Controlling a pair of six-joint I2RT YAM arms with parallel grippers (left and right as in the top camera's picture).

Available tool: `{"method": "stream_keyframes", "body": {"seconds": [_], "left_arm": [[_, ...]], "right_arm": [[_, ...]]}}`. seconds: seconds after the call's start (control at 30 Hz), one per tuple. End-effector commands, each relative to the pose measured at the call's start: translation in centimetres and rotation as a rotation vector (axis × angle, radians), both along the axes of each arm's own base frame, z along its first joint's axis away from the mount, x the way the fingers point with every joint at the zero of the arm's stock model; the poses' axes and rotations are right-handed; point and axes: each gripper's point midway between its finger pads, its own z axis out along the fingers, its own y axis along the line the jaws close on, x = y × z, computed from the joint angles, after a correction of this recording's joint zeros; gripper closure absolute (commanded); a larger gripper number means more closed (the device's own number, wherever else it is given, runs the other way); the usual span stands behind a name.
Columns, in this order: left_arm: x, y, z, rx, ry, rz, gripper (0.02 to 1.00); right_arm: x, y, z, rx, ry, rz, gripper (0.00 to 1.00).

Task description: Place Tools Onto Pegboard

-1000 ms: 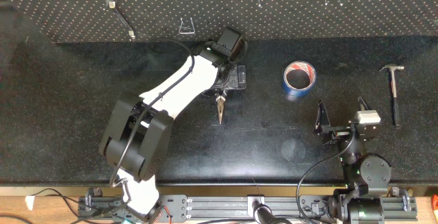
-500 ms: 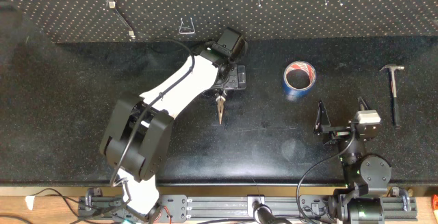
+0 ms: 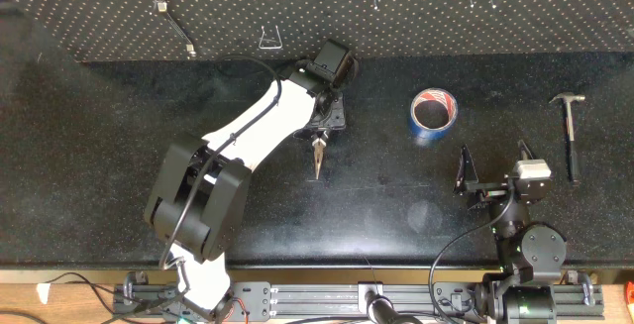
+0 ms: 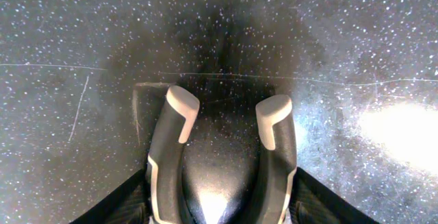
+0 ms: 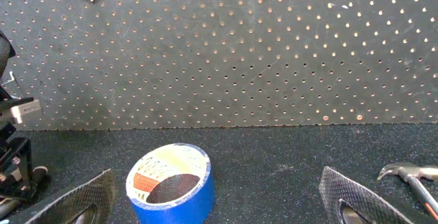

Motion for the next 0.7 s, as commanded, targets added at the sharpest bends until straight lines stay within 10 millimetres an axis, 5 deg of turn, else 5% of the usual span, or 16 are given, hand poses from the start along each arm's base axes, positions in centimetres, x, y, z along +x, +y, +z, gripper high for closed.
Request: {"method": "stream_keyframes", "body": {"seconds": [0.03, 0.5, 0.57, 0.63, 0.7], "left_arm": [[0.36, 0.02, -0.59, 0.001, 0.010, 0.012, 0.435], [0.35, 0.03, -0.59, 0.002, 0.010, 0.008, 0.551], [0.35, 0.03, -0.59, 0.002, 0.010, 0.008, 0.643], [0.26, 0.06, -0.61, 0.003, 0.014, 0.008, 0.936], [-0.02, 0.24, -0.48, 0.009, 0.023, 0.007, 0.989]], "right_arm": [[-0.03, 0.15, -0.10, 0.011, 0.002, 0.005, 0.025], [-0.03, 0.15, -0.10, 0.011, 0.002, 0.005, 0.025], [-0.03, 0.15, -0.10, 0.011, 0.002, 0.005, 0.025], [-0.03, 0.15, -0.10, 0.011, 0.002, 0.005, 0.025], [-0.03, 0.15, -0.10, 0.011, 0.002, 0.005, 0.025]]}}
